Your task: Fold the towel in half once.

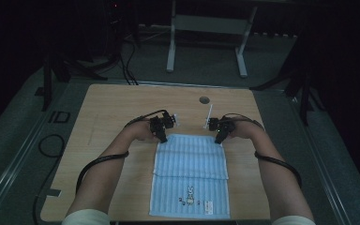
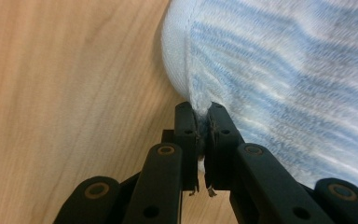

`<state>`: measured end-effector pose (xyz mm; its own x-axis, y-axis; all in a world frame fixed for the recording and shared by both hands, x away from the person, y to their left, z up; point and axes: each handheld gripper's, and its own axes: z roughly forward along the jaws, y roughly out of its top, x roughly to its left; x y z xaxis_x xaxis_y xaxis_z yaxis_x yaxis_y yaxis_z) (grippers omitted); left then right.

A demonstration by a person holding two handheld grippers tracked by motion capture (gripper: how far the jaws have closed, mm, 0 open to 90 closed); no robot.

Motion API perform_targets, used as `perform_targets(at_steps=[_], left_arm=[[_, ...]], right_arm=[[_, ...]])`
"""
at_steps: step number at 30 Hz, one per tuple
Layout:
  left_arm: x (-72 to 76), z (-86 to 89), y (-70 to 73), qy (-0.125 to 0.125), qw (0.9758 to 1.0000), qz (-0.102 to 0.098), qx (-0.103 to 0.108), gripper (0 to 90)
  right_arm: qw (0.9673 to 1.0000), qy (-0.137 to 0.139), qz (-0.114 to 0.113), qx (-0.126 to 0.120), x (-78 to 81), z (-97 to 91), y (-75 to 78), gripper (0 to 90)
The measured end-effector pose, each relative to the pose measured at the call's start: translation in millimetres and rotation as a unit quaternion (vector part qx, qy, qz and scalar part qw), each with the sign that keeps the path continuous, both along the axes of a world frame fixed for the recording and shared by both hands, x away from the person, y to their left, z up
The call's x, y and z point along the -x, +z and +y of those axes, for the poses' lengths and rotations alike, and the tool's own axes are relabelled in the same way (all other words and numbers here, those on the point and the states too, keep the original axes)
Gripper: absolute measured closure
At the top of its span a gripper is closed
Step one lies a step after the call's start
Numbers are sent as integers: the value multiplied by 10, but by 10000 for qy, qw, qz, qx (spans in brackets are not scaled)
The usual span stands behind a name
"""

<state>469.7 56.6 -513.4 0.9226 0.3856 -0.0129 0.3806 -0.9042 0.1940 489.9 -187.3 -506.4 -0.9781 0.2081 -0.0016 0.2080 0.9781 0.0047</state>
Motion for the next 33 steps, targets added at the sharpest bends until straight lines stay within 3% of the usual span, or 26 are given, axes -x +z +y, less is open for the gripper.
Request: perform_targets(at_steps=[1,4,5,8,9,11,15,17,18,19,20,24,25,26,28,29,33], left_arm=[[-11,32,69,79,9999,-23,140,850],[-32,76,171,154,9995,-85,278,850],[-51,121,292,251,9985,-213,431,850],[-67,157,408,303,9979,-328,475,850],[-84,177,466,350,9976,-330,508,850],[-99,201,577,352,9968,-550,462,850],[-118,236,866,376,9942,-829,573,849],[-118,236,866,376,9942,-829,573,849],[-136,266,1144,456,9895,-1223,615,849],[-145,274,1239,544,9873,-1348,637,849],[-152,284,1336,558,9859,-1435,658,849],[-127,305,1663,705,9755,-1920,810,848],[-115,314,1712,732,9746,-1923,883,847],[-97,320,1743,710,9735,-1994,866,847],[-63,342,1757,725,9738,-1954,909,846],[-40,352,1748,712,9725,-2038,871,845],[48,403,1698,753,9729,-1972,947,845]], right_arm=[[10000,-19,-48,-60,-11,-7,42,832],[9998,-53,-131,-170,-31,-24,142,833],[9994,-78,-242,-219,-54,-42,239,833],[9989,-117,-361,-276,-79,-61,334,833],[9982,-166,-472,-331,-103,-77,432,833],[9979,-166,-512,-354,-117,-84,477,833],[9953,-217,-860,-388,-172,-84,729,833],[9943,-247,-947,-417,-185,-81,798,833],[9943,-247,-947,-417,-185,-81,798,833],[9896,-347,-1316,-472,-233,-71,1066,833],[9876,-389,-1438,-493,-251,-70,1159,833],[9759,-474,-2047,-591,-285,-48,1538,832],[9731,-546,-2137,-663,-284,-46,1618,832],[9725,-569,-2133,-741,-272,-46,1682,831],[9697,-585,-2256,-728,-235,-49,1760,831],[9708,-568,-2207,-745,-208,-50,1772,831],[9702,-334,-2318,-626,-62,-48,1741,829]])
